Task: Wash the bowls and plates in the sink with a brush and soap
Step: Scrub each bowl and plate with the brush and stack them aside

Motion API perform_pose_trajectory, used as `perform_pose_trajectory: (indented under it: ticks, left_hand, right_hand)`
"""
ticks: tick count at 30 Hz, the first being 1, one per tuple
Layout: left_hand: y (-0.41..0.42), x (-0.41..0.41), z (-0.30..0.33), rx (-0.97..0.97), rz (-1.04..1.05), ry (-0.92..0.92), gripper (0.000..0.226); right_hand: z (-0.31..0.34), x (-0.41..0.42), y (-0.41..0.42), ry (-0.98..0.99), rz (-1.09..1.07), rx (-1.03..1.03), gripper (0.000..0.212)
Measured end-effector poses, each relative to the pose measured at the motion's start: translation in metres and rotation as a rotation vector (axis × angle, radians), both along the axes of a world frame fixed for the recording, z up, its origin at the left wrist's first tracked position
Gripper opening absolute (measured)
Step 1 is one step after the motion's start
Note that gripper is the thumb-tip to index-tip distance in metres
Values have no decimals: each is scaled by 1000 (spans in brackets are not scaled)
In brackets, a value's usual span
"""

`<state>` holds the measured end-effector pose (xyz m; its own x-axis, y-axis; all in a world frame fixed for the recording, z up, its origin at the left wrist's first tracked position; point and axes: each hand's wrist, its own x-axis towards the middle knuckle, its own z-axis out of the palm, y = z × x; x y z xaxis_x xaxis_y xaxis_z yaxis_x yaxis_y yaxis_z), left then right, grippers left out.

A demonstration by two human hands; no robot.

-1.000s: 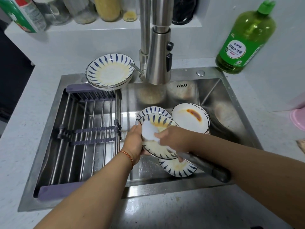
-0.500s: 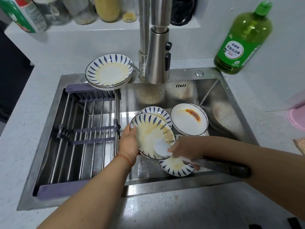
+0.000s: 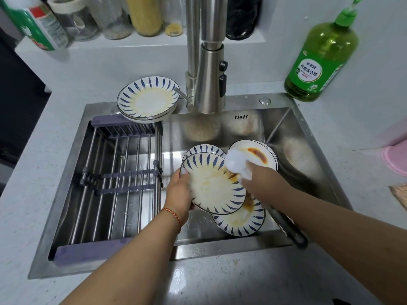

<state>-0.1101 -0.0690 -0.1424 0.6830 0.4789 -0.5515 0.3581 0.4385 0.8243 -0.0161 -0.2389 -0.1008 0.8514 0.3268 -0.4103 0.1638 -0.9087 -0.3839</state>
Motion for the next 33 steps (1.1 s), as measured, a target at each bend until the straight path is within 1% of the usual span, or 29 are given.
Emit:
perform_pose_trajectory:
  ticks: [2,4,5,7,9,10,12,13,14,15,16,17,18,19,20,21,22,23,25,26,27,28,29,31,32,33]
  left_hand:
    - [-1,-2,1,-85,24,-2,29]
    - [-1,-3,3,-180,27,-12,30]
    - [-1,-4,3,-222,26,-19,31]
    - [0,-5,3,-289,17,-13,33]
    - [0,-6,2,-337,-19,8,33]
    - [-1,-7,2,-361,-28,27,33]
    - [-1,-9,6,-392,-46,79,33]
    - [-1,-9,9,-369,-68,111,32]
    - [-1,-9,13,-281,-99,146,32]
    - [-1,-8,15,-111,-150,180,33]
    - [-1,-9,14,140,-209,229,34]
    - [1,-11,13,446,-243,267,34]
    - [0,-15,14,713,-273,227,34]
    - [-2,-19,17,863,-316,110,31]
    - [-5,-23,23,907,-405,-16,26]
    - [-10,-26,26,904,-525,-99,23]
    - [-16,-28,26,917,-666,-117,28]
    - [-20,-28,24,1001,-797,-110,36]
    - [-23,-28,18,1309,-954,-109,49]
    - [-22,-27,18,1446,-973,-143,56]
    - [-22,-27,18,1532,-978,-177,63]
    - [-23,-26,20,1573,-979,-191,65]
    - [-22,-26,20,1595,-950,-225,59]
    - [-17,-25,21,1506,-834,-219,39]
    - [-16,-23,26,1441,-760,-149,34]
    - [-15,-23,27,1349,-699,-58,36]
  right_hand:
    - [-2,1,-4,40,-213,159,60]
    - [-6,1,-8,81,-344,208,67]
    - [-9,0,-11,104,-380,219,66]
    - [-9,-6,-12,218,-474,339,53]
    - [-5,-7,-12,369,-589,480,30]
    - [-2,-8,-11,439,-634,506,19]
    - [6,-8,-9,533,-709,515,11]
    - [9,-8,-8,548,-741,523,10]
    - [13,-9,-7,547,-760,531,9]
    - [15,-9,-5,537,-775,543,8]
    - [16,-9,-4,526,-786,567,6]
    - [17,-10,-2,515,-791,594,5]
    - [17,-10,-1,504,-793,623,6]
    - [19,-11,2,497,-798,646,7]
    - [19,-12,4,499,-810,665,7]
    - [20,-13,6,510,-832,679,6]
    - [23,-14,7,522,-854,686,6]
    - [25,-16,8,536,-864,685,6]
    - [27,-19,9,561,-832,646,7]
    - [28,-22,10,574,-800,628,7]
    - [28,-24,12,587,-772,621,7]
    - [28,-27,13,597,-751,626,9]
    - [29,-29,15,603,-736,642,13]
    - [30,-29,15,596,-704,672,29]
    - [31,-28,14,575,-674,650,37]
    - [30,-26,11,539,-631,603,42]
